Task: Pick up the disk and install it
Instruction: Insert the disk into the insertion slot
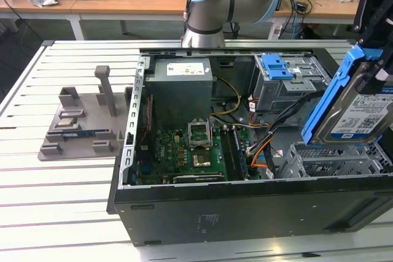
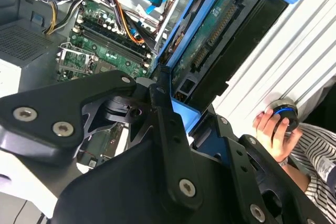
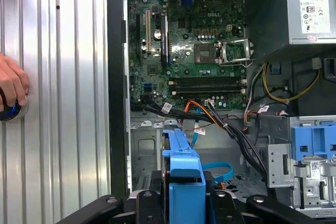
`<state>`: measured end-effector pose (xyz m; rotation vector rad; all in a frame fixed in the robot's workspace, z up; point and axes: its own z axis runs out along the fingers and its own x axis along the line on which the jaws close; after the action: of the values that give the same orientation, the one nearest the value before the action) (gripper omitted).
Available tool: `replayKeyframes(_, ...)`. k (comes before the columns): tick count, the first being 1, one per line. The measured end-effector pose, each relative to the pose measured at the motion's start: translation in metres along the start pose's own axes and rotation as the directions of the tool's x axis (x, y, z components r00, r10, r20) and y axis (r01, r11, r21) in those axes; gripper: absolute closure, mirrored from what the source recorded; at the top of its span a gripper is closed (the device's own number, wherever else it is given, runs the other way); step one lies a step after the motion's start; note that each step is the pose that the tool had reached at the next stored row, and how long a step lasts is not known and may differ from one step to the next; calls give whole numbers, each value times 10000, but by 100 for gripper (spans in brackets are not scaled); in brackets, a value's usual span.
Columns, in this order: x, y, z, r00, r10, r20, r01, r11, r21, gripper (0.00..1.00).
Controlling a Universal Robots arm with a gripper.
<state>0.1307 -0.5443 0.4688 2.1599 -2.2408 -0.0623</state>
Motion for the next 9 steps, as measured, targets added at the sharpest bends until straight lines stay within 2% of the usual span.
replayKeyframes(3, 0, 0, 19, 10000, -1, 19, 1, 10000, -1, 63)
replayKeyframes(4, 0, -2, 50, 10000, -1, 20, 1, 10000, -1, 63)
replayKeyframes(7, 5, -3, 80, 9999, -5, 101, 5, 10000, -4, 63)
replayKeyframes(9, 27, -7, 147, 10000, -19, 98, 19, 10000, -7, 63)
